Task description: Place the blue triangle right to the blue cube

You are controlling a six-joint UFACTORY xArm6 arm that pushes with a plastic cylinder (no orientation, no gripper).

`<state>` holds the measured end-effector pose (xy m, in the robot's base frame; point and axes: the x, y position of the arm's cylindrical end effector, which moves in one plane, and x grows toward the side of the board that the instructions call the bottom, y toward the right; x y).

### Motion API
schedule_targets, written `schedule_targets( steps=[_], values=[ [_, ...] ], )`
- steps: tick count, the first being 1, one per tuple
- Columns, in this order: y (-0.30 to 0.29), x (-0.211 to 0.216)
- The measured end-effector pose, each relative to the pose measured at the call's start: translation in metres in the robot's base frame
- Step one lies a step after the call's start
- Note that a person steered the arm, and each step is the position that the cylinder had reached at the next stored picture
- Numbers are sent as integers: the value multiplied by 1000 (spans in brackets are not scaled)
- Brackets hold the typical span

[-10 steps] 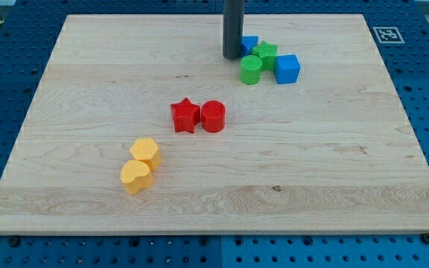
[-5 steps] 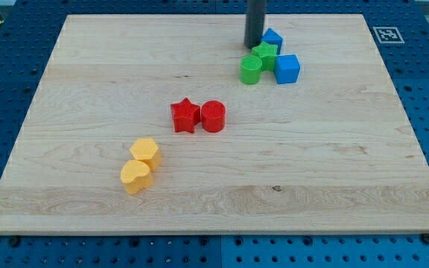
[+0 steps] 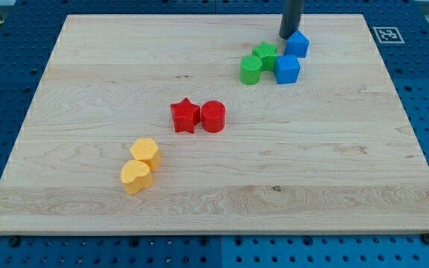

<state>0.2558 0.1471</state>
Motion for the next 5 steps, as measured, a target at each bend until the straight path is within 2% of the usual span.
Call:
schedule_targets(
  steps=[3,5],
  values=[
    [15,10],
    [15,62]
  ],
)
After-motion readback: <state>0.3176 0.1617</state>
